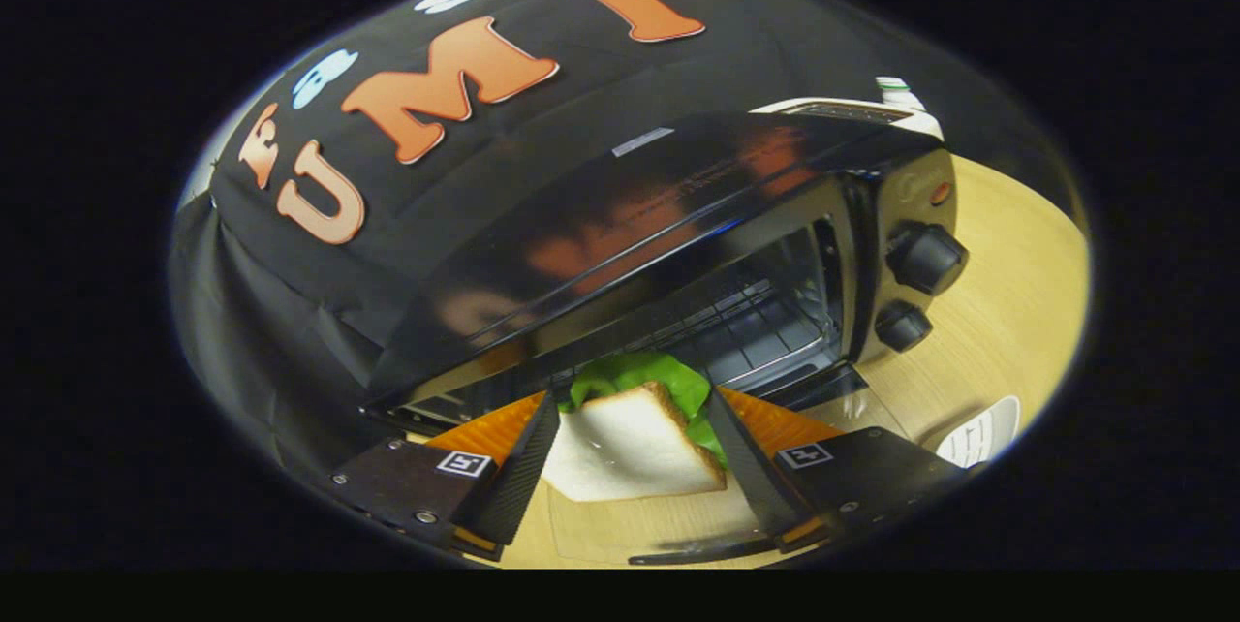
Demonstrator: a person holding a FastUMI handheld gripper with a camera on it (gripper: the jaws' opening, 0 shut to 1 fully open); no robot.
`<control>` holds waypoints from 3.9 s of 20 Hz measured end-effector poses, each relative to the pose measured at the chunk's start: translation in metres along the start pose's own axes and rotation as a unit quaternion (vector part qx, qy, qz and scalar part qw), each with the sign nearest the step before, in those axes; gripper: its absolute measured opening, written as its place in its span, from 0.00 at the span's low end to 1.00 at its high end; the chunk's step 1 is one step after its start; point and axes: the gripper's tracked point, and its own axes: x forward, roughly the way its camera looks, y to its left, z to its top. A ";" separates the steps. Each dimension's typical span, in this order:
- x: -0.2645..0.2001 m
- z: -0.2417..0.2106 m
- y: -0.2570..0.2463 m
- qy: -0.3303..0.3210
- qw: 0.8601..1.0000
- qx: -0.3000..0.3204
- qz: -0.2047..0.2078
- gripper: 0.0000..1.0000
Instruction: Open the toaster oven, put the food inside, and close the toaster oven door.
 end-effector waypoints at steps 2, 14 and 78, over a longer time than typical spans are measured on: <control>-0.003 -0.008 -0.006 0.013 0.999 -0.032 0.003 0.92; -0.077 -0.066 -0.041 0.091 0.973 -0.210 0.017 0.95; -0.273 0.220 0.079 -0.289 0.907 -0.302 0.050 0.97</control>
